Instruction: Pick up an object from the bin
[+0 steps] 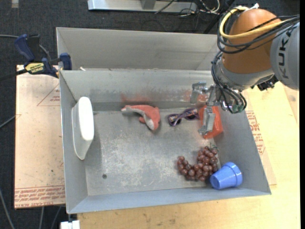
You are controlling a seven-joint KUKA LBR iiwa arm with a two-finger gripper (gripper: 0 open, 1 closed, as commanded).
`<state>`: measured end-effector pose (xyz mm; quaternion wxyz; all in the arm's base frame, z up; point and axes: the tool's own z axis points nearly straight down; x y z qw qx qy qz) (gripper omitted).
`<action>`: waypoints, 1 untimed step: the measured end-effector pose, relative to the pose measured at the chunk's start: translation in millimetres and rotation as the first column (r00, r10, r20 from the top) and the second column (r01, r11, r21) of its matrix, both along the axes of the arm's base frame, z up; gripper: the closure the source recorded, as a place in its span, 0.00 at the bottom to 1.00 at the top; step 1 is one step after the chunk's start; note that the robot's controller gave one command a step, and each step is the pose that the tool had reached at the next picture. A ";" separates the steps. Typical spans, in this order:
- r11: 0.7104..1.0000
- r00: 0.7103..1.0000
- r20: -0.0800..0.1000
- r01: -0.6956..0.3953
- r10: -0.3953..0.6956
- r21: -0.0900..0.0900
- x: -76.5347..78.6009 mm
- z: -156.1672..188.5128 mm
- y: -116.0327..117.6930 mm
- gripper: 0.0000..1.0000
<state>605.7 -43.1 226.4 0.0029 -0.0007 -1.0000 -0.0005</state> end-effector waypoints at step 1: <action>1.000 1.000 0.008 -0.001 0.001 -0.001 1.3 5.1 0.1 0.00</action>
Offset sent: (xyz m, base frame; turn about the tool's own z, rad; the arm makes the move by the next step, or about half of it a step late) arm 0.0457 0.0043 -0.1564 0.0474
